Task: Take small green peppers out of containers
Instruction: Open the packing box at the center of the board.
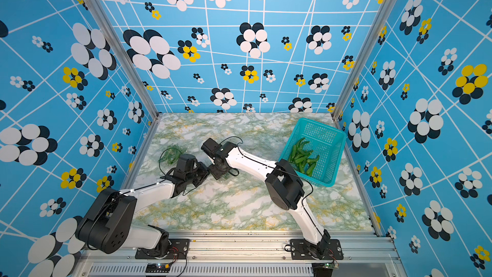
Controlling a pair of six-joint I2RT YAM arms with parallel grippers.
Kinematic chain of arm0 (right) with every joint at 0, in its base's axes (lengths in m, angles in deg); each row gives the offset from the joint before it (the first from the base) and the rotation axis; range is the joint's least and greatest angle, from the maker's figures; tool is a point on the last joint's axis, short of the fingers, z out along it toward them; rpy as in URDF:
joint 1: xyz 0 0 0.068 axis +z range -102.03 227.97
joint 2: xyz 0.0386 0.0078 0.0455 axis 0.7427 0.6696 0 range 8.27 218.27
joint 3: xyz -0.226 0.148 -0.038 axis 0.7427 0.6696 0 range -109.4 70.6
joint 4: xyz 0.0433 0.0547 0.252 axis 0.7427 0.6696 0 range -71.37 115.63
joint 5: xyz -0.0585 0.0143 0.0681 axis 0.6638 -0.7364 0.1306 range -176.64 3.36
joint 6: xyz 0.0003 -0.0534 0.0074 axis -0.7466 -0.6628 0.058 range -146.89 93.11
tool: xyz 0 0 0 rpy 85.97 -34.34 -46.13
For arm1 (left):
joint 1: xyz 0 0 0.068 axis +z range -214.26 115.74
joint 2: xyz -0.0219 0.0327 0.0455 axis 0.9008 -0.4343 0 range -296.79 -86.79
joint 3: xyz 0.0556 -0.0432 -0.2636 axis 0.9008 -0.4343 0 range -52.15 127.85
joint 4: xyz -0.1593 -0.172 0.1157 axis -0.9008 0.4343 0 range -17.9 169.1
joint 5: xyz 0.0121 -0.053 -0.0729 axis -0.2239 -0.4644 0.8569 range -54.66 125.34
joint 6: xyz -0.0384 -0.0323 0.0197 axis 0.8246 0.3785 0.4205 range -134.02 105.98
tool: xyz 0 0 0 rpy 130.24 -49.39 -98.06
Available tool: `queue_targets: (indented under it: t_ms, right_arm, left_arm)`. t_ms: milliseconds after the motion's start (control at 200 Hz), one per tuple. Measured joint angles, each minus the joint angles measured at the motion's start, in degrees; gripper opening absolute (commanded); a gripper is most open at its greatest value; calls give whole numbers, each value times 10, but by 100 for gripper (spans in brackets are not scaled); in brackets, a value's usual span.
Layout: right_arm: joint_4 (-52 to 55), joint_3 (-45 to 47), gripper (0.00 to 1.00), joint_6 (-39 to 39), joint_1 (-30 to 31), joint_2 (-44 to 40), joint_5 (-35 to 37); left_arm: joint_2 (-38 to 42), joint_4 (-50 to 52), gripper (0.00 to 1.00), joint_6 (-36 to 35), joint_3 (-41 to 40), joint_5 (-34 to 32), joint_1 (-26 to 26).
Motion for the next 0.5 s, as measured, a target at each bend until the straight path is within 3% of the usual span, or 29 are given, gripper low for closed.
queue_targets:
  t_ms: [300,500]
  right_arm:
    - [0,-7,58,9,9,9,36]
    - [-9,-9,51,11,19,23,81]
  left_arm:
    - [-17,-24,14,0,-4,10,4]
    - [-18,-39,13,0,-11,19,5]
